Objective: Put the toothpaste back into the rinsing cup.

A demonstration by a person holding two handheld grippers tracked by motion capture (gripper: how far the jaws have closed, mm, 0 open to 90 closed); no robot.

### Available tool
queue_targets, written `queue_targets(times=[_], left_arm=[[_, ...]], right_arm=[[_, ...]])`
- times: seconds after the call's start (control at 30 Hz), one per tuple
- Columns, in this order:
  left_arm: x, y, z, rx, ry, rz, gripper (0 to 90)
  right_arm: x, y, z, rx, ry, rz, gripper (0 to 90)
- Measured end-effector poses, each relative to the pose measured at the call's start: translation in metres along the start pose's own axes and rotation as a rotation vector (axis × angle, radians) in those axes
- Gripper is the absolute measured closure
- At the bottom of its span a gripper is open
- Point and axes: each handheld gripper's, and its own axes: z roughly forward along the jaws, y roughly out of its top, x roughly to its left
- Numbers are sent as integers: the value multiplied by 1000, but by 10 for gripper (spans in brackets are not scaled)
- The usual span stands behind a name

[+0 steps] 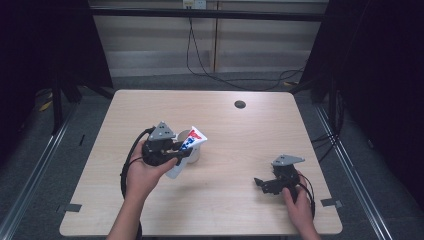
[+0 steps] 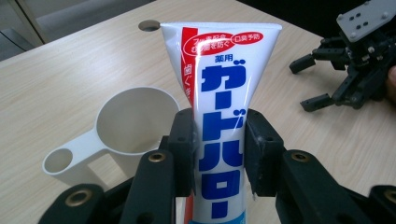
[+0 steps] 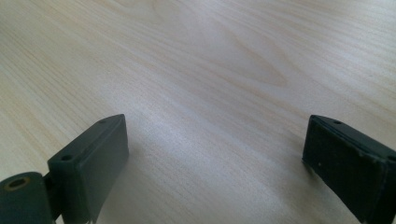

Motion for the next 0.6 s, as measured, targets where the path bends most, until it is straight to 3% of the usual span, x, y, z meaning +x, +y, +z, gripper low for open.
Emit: queue_targets(times=[0.6], left_arm=[[1, 16, 3, -59, 12, -27, 680]], right_arm=[[0, 0, 0, 0, 0, 0, 62]])
